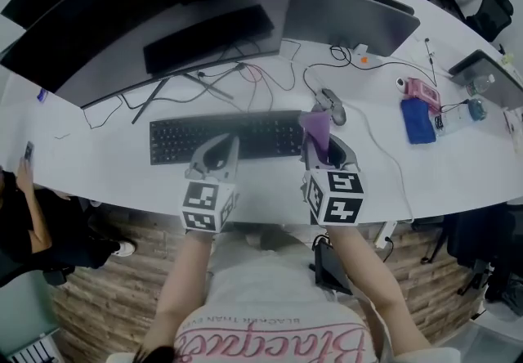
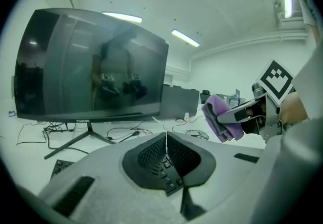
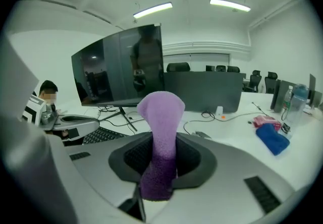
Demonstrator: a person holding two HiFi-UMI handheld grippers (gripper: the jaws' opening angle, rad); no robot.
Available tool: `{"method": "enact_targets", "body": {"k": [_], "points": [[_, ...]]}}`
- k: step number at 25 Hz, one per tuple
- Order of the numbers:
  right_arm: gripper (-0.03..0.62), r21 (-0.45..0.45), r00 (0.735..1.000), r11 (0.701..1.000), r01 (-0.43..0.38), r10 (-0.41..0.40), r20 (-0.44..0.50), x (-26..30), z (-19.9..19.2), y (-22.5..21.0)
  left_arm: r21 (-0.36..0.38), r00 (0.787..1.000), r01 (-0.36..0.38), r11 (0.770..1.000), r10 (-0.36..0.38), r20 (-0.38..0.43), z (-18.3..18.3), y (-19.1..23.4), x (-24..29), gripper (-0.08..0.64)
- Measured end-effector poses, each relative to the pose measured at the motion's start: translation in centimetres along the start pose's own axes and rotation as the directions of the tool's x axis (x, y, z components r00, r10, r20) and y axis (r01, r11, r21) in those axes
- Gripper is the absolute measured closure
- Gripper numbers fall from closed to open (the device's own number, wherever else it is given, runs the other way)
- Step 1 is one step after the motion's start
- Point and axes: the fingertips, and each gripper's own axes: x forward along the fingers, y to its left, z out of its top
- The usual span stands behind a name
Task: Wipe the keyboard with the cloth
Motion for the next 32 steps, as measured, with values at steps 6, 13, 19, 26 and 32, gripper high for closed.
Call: {"method": "enact_targets", "body": {"k": [6, 13, 19, 26, 32], "points": [[0.499, -0.023, 0.987, 0.995, -0.096, 0.099, 0.124, -1.2, 5.3, 6.5, 0.041, 0.993, -0.021, 0.999, 0.016, 0.116, 4.5, 1.8, -2.9, 0.552], [0.498, -0.095, 0.959, 0.982, -0.162, 0.179, 0.221, -2.2, 9.5, 11.9, 0.14, 0.975, -0.055, 0.989, 0.023, 0.222, 9.3, 2.2, -5.5, 0.552], [0.497, -0.194, 0.894, 0.964, -0.183, 0.245, 0.376, -4.2, 12.6, 15.5, 0.194, 0.947, -0.076, 0.978, 0.01, 0.321, 13.1, 2.0, -7.5, 0.552], [0.498, -0.278, 0.806, 0.952, -0.13, 0.265, 0.53, -6.4, 14.7, 17.5, 0.238, 0.914, -0.113, 0.965, 0.007, 0.406, 15.4, 1.9, -8.8, 0.552], [0.497, -0.294, 0.746, 0.949, -0.117, 0.279, 0.604, -8.1, 16.0, 18.2, 0.219, 0.891, -0.112, 0.969, 0.001, 0.453, 16.7, 1.3, -9.8, 0.552]]}}
